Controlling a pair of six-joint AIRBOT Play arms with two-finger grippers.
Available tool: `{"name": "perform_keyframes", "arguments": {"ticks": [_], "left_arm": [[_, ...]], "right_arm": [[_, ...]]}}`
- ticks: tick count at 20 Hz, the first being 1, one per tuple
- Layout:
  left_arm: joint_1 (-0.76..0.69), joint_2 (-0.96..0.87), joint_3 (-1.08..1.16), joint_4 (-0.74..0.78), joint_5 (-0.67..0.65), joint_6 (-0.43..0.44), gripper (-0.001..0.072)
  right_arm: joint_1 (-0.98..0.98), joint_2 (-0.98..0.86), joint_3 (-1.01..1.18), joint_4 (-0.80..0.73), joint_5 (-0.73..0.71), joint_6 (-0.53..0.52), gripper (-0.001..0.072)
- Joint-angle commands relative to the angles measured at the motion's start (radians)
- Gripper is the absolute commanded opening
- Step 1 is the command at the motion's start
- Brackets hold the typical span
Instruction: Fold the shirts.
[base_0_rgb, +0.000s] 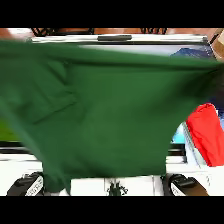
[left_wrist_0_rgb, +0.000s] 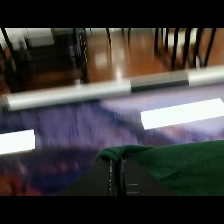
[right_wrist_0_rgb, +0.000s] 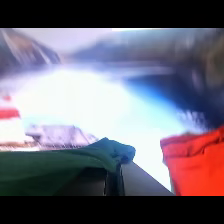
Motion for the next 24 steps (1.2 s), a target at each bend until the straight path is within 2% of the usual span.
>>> {"name": "perform_keyframes", "arguments": {"ticks": [1, 3, 6, 9, 11, 13, 16, 17, 18, 19, 20, 22, 24], "left_arm": [[0.000, -0.157, -0.193, 0.009, -0.010, 0.045, 0.0035], [0.000, -0.303, -0.263, -0.037, 0.066, 0.045, 0.0036], [0.000, -0.528, -0.257, -0.140, 0.172, 0.045, 0.0036], [0.000, -0.657, -0.250, -0.253, 0.336, 0.045, 0.0036], [0.000, -0.711, -0.250, -0.306, 0.443, 0.045, 0.0037], [0.000, -0.756, -0.250, -0.345, 0.497, 0.044, 0.0037], [-0.007, -0.816, -0.251, -0.380, 0.477, 0.045, 0.0038], [-0.009, -0.832, -0.251, -0.383, 0.463, 0.044, 0.0039], [-0.009, -0.844, -0.251, -0.383, 0.432, 0.036, 0.0120], [0.000, -0.845, -0.249, -0.382, 0.383, 0.026, 0.0371], [0.020, -0.843, -0.237, -0.374, 0.320, 0.013, 0.0518], [0.101, -0.843, -0.170, -0.289, 0.115, -0.045, 0.0513], [0.205, -0.843, -0.119, -0.175, -0.147, -0.184, 0.0513]], "right_arm": [[-0.001, -0.166, -0.292, 0.004, -0.267, 0.063, 0.0061], [-0.002, -0.328, -0.330, 0.008, -0.466, 0.142, 0.0062], [-0.002, -0.532, -0.296, 0.076, -0.740, 0.157, 0.0062], [-0.006, -0.630, -0.266, 0.114, -0.990, 0.209, 0.0062], [-0.016, -0.667, -0.266, 0.114, -1.075, 0.281, 0.0062], [-0.027, -0.706, -0.266, 0.122, -1.074, 0.336, 0.0062], [-0.031, -0.768, -0.266, 0.219, -1.037, 0.347, 0.0062], [-0.031, -0.784, -0.266, 0.287, -1.023, 0.339, 0.0098], [-0.031, -0.787, -0.266, 0.357, -1.006, 0.314, 0.0312], [-0.039, -0.776, -0.266, 0.415, -0.985, 0.269, 0.0546], [-0.056, -0.754, -0.259, 0.457, -0.933, 0.209, 0.0547], [-0.111, -0.688, -0.220, 0.428, -0.724, 0.039, 0.0547], [-0.188, -0.608, -0.200, 0.315, -0.444, -0.090, 0.0547]]}}
